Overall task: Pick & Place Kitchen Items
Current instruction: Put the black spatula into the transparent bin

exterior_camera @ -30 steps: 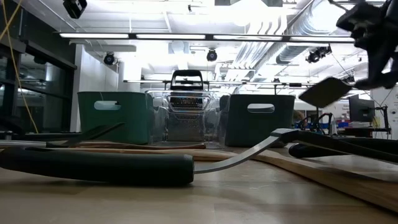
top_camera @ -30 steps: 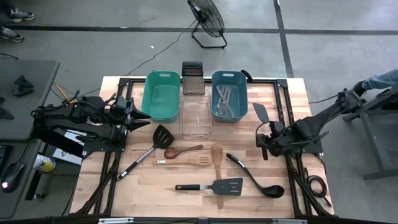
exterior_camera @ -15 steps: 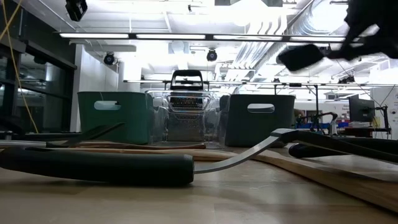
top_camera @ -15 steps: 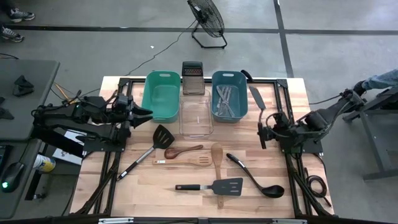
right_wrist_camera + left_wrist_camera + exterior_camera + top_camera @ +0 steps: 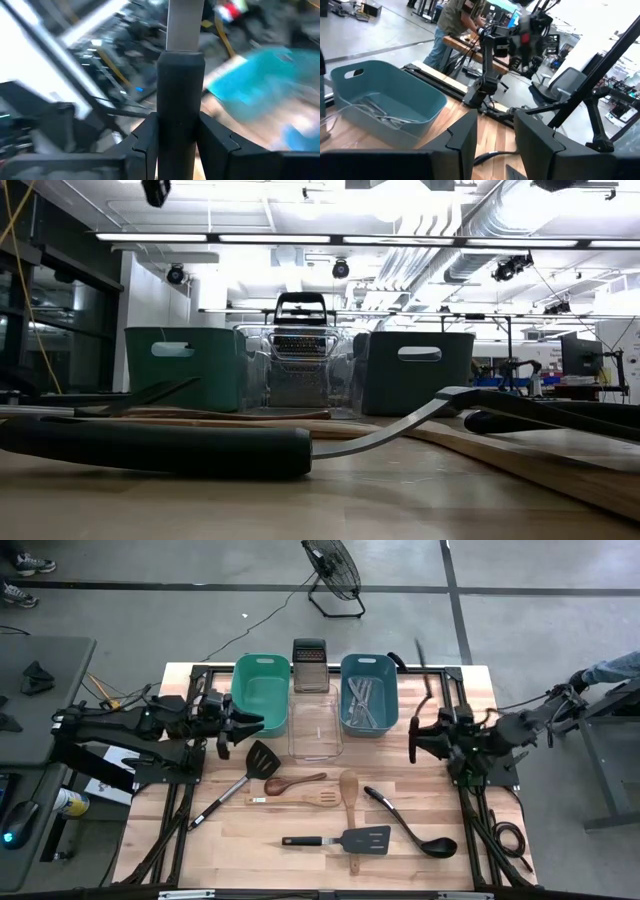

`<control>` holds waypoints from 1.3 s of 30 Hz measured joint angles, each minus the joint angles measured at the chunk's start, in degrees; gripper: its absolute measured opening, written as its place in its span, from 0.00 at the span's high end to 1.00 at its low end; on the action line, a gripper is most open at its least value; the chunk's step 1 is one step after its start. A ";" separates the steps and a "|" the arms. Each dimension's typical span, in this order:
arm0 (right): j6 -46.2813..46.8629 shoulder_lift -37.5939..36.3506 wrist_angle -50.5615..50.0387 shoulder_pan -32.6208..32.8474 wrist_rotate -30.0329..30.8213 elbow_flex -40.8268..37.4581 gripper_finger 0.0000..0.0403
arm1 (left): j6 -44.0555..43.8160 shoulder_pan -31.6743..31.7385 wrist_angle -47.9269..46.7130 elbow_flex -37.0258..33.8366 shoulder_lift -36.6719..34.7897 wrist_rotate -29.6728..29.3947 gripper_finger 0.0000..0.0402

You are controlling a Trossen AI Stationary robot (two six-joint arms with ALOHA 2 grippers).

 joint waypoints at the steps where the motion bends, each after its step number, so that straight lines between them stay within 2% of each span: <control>1: -2.48 0.00 2.32 0.00 -1.66 0.00 0.75 | -0.02 0.00 0.92 0.00 0.69 0.04 0.68; 5: -8.54 0.04 9.10 0.00 -7.30 0.00 0.75 | 0.01 0.00 6.34 0.00 3.85 1.07 0.68; 9: -11.24 0.04 12.21 0.00 -9.40 0.00 0.75 | 1.85 0.00 11.66 -0.04 6.92 3.69 0.68; 14: -11.38 0.06 13.74 0.00 -9.90 0.00 0.75 | 4.57 0.00 16.74 -0.04 10.03 6.44 0.68; 18: -8.64 0.90 13.85 -0.11 -7.57 0.00 0.75 | 5.74 0.00 20.13 -0.04 12.11 6.50 0.67; 21: -6.41 2.83 13.99 -1.14 -5.87 0.00 0.75 | 5.81 0.00 23.17 -0.04 14.31 7.96 0.61; 25: -4.34 7.15 15.58 -3.83 -5.33 0.00 0.75 | 5.64 0.00 28.21 0.46 18.12 9.40 0.45; 30: -2.31 12.83 18.80 -7.94 -5.49 0.00 0.75 | 6.37 0.00 28.44 4.23 22.99 9.38 0.31; 34: -0.13 17.07 20.67 -11.43 -7.45 0.00 0.75 | 7.30 0.02 28.13 7.97 26.30 9.72 0.28; 39: 0.37 22.13 28.22 -15.88 -15.91 0.00 0.75 | 7.56 0.04 25.28 12.63 29.99 9.84 0.28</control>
